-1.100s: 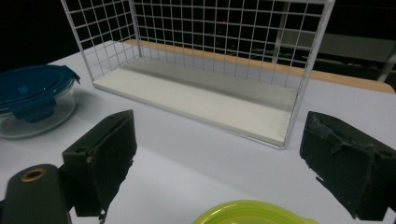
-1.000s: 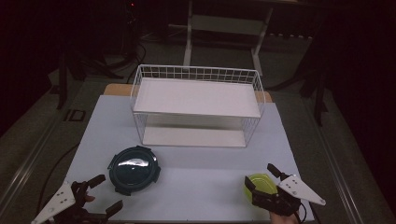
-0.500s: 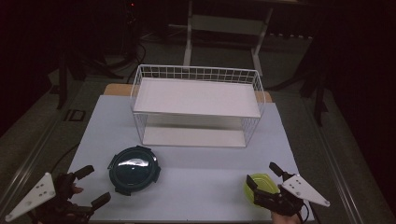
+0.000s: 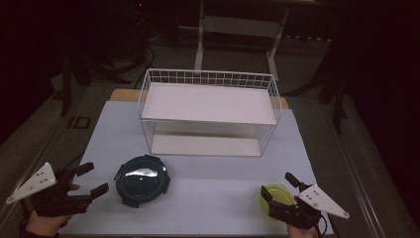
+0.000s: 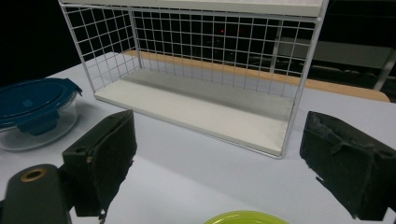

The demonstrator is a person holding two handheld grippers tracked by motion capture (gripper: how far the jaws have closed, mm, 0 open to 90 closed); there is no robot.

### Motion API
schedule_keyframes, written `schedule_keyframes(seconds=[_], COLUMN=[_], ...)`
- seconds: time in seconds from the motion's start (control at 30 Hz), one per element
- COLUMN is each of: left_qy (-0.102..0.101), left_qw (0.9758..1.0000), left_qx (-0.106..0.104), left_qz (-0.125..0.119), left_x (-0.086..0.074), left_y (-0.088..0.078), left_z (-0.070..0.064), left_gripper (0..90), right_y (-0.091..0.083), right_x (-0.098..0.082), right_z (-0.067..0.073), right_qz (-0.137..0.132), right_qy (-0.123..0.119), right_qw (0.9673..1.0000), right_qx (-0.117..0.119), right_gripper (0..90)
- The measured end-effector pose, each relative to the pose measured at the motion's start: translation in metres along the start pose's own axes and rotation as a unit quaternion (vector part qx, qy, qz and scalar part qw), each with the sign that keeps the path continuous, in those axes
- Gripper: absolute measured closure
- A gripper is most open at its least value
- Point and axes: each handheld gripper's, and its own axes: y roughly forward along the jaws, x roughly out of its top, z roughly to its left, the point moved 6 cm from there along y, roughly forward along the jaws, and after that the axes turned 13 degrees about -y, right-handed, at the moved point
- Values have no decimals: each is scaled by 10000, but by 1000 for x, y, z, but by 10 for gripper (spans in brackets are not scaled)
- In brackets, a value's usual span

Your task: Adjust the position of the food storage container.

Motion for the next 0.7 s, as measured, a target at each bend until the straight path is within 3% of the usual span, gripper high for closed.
schedule_keyframes(seconds=[0.03,0.07,0.3,0.33,0.4,0.47,0.53,0.63,0.7], left_qy=[19,-12,-138,-190,-171,-90,-116,-122,-132], left_qw=[10000,9999,9984,9969,9961,9933,9925,9877,9870], left_qx=[66,86,333,545,668,835,836,937,900], left_qz=[40,141,439,528,559,796,883,1248,1327], left_x=[-1,-4,-13,-16,-18,-25,-27,-40,-42], left_y=[2,4,18,23,25,32,35,45,47], left_z=[5,12,38,46,50,58,60,68,69], left_gripper=[179,294,623,670,716,744,778,853,864], right_y=[0,1,1,1,1,1,1,1,1], right_x=[0,-1,-1,-1,-1,-1,-1,-1,-1], right_z=[0,0,0,0,0,0,0,0,0], right_qz=[4,12,3,9,15,11,8,-5,-5], right_qy=[11,23,16,27,37,39,39,37,37], right_qw=[10000,10000,10000,10000,10000,10000,10000,10000,10000], right_qx=[2,20,32,36,44,50,50,50,54], right_gripper=[104,105,105,105,105,105,105,104,105])
